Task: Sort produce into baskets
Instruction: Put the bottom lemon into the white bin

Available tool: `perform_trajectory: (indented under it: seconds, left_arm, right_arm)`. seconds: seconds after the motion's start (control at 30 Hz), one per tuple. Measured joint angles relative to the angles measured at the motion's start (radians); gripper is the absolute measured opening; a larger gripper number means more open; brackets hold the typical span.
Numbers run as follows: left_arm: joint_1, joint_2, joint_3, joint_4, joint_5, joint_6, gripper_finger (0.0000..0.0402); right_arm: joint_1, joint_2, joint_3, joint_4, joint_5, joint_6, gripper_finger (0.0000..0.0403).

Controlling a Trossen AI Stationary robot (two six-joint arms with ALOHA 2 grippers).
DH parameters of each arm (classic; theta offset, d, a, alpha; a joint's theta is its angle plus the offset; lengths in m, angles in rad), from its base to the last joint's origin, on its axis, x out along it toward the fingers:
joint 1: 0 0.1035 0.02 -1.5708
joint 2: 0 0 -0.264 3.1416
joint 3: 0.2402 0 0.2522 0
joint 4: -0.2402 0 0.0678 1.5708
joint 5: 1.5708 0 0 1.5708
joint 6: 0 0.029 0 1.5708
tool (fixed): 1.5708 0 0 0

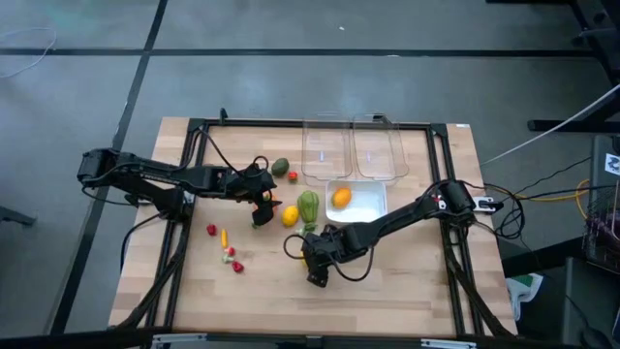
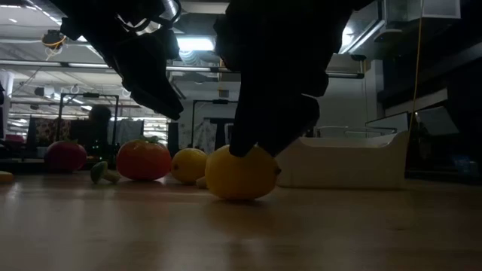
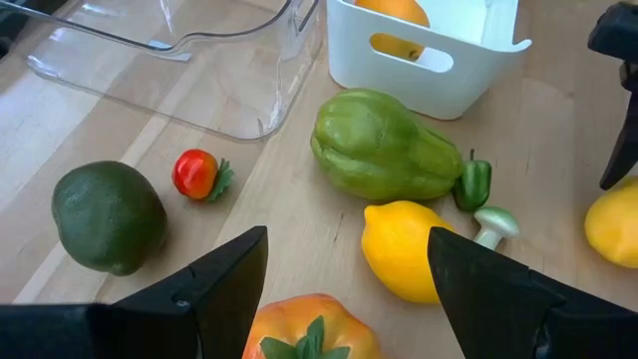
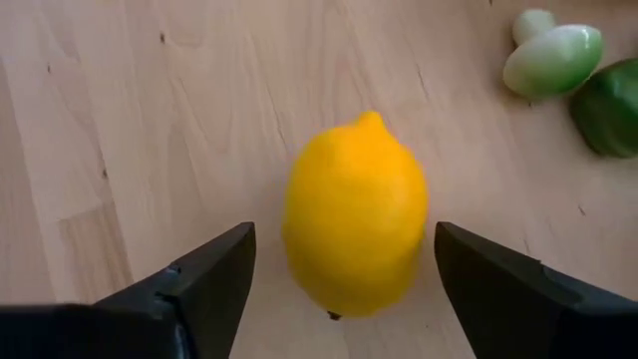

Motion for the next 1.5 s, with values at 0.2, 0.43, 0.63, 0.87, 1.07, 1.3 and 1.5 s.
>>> perform_trajectory:
  seconds: [0.2,0.43,0.63,0.87,1.07,1.3,1.5]
  left_arm:
    - [0.000,0.000,0.000,0.000,0.000,-0.002,0.0273]
    - [0.000,0.000,0.000,0.000,0.000,-0.017,0.0273]
    - [0.000,0.000,0.000,0.000,0.000,-0.023,0.0273]
    - [0.000,0.000,0.000,0.000,0.000,-0.023,0.0273]
    - [0.000,0.000,0.000,0.000,0.000,-0.018,0.0273]
    - [0.000,0.000,0.000,0.000,0.000,-0.018,0.0273]
    - [0.000,0.000,0.000,0.000,0.000,-0.018,0.0273]
  right_arm:
    - [-0.006,0.005,0.000,0.007,-0.023,-0.041,0.0256]
    - [-0.006,0.005,0.000,0.004,-0.028,-0.045,0.0195]
    - [-0.006,0.005,0.000,0.004,-0.036,-0.045,0.0181]
    - [-0.009,-0.009,0.002,-0.019,-0.049,-0.045,0.0183]
    - [-0.031,-0.048,0.076,-0.179,-0.090,-0.084,0.0183]
    - [-0.069,-0.095,0.217,-0.478,-0.028,-0.164,0.0183]
    - [-0.116,-0.100,0.351,-0.787,0.122,-0.207,0.0184]
